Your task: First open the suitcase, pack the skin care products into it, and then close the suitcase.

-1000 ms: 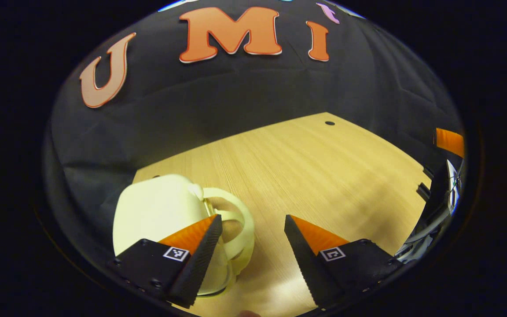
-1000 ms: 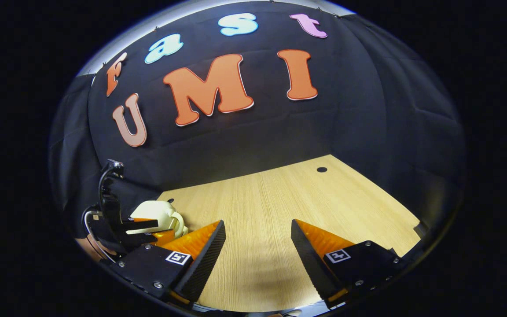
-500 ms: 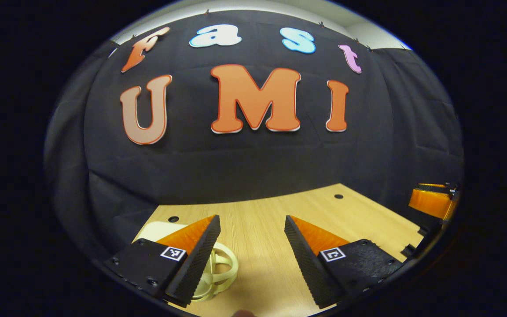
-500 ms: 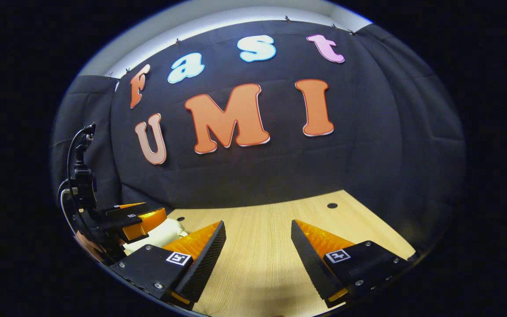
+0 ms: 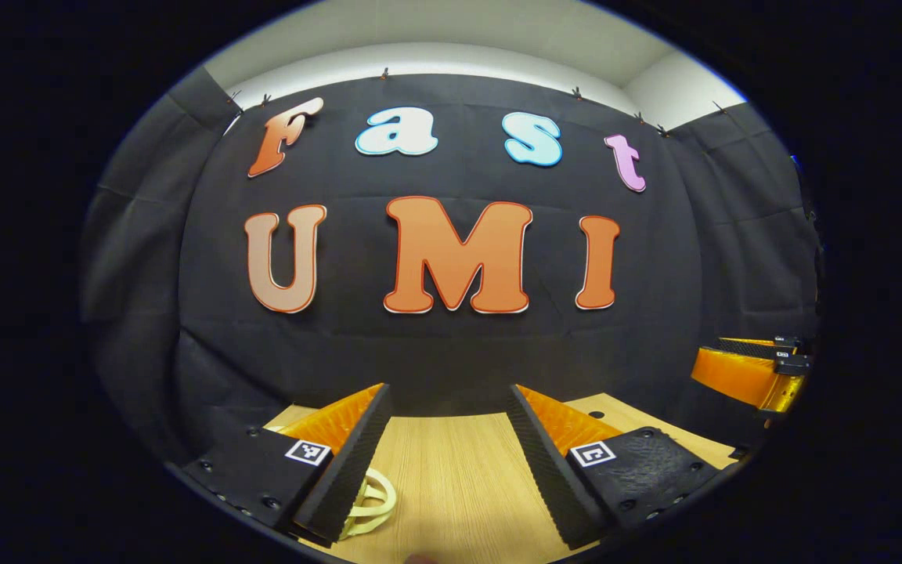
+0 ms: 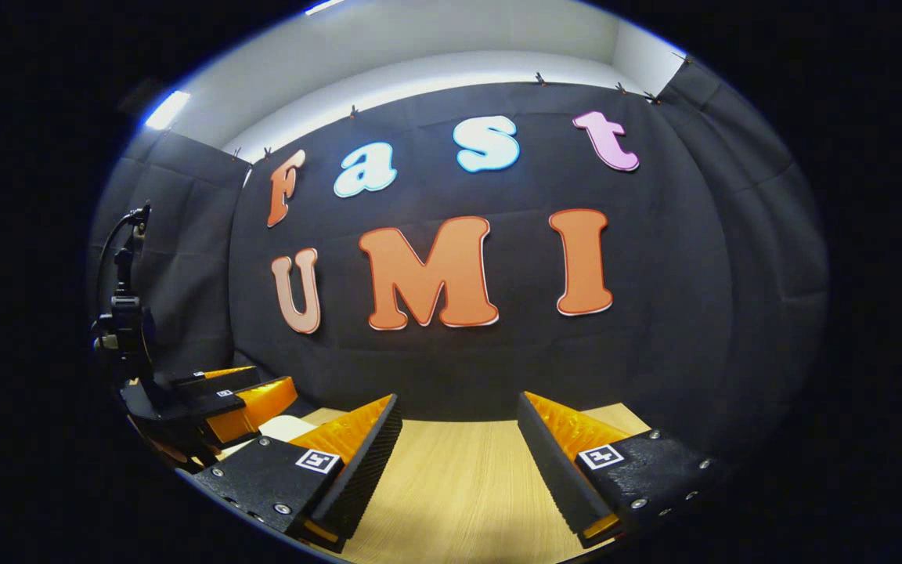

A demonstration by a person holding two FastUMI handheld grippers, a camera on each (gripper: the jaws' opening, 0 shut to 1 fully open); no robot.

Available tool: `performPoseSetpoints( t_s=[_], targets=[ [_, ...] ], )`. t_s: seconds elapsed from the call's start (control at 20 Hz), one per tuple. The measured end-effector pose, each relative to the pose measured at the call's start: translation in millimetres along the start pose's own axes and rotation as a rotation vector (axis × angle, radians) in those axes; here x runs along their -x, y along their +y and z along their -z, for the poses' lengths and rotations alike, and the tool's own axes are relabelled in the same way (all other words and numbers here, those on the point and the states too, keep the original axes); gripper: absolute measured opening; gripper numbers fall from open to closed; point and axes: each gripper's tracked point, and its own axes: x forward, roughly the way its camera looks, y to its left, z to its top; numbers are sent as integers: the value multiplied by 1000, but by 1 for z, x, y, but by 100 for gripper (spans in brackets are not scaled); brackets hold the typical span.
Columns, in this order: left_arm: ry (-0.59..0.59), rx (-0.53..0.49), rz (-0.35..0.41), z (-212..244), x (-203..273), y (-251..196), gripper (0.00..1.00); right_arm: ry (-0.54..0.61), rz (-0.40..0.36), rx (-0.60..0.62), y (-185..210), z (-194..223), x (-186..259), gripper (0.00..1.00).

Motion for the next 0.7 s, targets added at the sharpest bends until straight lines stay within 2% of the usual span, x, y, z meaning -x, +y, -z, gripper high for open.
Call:
performPoseSetpoints(
  t_s=[0.2,0.3,0.55,0.6,0.7],
  targets=[
    [-28,66,-45,3,-10,23,96,-26,50,65,1,-1,-17,95],
    [-25,72,-43,14,-19,27,98,-40,65,94,1,1,-26,95],
    [-17,41,3,28,-48,30,98,-4,95,113,-4,18,-55,95],
    [-23,33,21,28,-54,27,94,2,104,117,-7,20,-60,95],
    [-44,7,55,23,-68,21,98,12,124,123,-11,21,-68,95]
  ],
)
